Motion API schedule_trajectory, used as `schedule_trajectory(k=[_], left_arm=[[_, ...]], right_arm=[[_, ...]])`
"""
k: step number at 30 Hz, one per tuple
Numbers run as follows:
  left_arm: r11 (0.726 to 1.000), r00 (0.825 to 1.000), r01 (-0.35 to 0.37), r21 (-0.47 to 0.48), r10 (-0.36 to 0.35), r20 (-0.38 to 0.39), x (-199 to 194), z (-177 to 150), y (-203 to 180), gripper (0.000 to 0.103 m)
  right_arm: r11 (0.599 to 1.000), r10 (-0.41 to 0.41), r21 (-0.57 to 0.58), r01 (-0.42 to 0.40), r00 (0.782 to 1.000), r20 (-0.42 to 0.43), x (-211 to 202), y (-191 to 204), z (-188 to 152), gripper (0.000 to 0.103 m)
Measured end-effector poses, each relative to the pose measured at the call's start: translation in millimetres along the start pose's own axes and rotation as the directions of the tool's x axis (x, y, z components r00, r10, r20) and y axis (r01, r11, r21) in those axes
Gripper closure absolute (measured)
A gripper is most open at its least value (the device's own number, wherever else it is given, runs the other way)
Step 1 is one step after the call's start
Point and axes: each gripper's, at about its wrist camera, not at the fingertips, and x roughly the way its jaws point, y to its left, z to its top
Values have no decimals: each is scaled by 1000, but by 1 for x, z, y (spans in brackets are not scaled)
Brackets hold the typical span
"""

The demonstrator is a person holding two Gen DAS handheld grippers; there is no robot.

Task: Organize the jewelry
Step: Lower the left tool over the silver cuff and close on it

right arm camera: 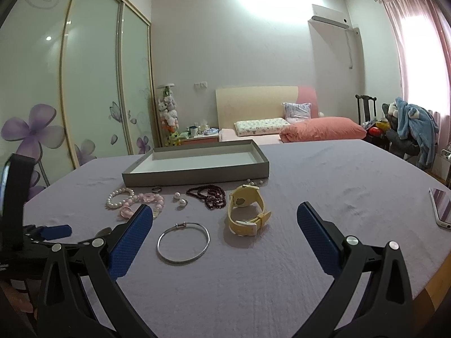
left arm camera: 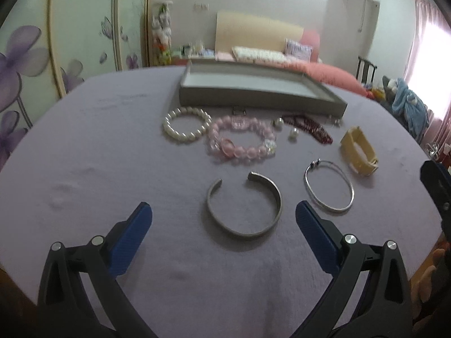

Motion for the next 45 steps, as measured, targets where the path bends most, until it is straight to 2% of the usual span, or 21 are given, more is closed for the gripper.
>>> schedule_trajectory(k=[3, 6, 9, 11, 17, 20, 25, 28, 31, 37, 40, 45], left_arm=[[1000, 999, 3, 7, -2, -53, 12, 5, -5, 4], [1000, 995, -24, 16, 26, -96, 25, 6, -10, 4], [998, 992, -57, 37, 61, -109, 30, 10, -15, 4], [997, 991, -66, 49, 71, -116, 31, 11, -18, 9], [996, 990, -69, 56, 76, -117, 33, 17, -19, 24], [996, 993, -67, 65, 73, -95, 31, 17, -20, 38], [997, 995, -41, 62, 46, -84, 32, 20, -12, 38], [1000, 996, -29, 7, 29, -82, 32, 25, 4, 38], [998, 997, -49, -44, 47, -63, 30, 31, 23, 38], [994, 997, -73, -77, 70, -36, 27, 42, 46, 38], [993, 997, -77, -86, 75, -26, 28, 48, 55, 38], [993, 997, -76, -94, 74, -16, 30, 54, 65, 38]], right_arm=[[1000, -3, 7, 3, 1000, -13, 5, -3, 0, 2], [1000, -5, 10, 6, 1000, -21, 8, -4, 0, 2], [1000, -9, 10, 9, 1000, -28, 9, -4, 1, 2], [1000, -10, 13, 11, 999, -31, 11, -5, 2, 2], [1000, -8, 23, 9, 999, -43, 17, -6, 4, 2], [1000, -10, 21, 11, 999, -46, 17, -6, 4, 2], [1000, -19, 14, 20, 998, -63, 23, -6, 10, 2], [1000, -24, 12, 25, 996, -91, 33, -8, 16, 2], [999, -35, 7, 36, 991, -128, 43, -11, 20, 2], [998, -66, -10, 66, 964, -259, 74, -15, 27, 2], [994, -108, -52, 97, 934, -339, 95, -14, 30, 2], [993, -122, -59, 106, 898, -423, 120, -18, 29, 2]])
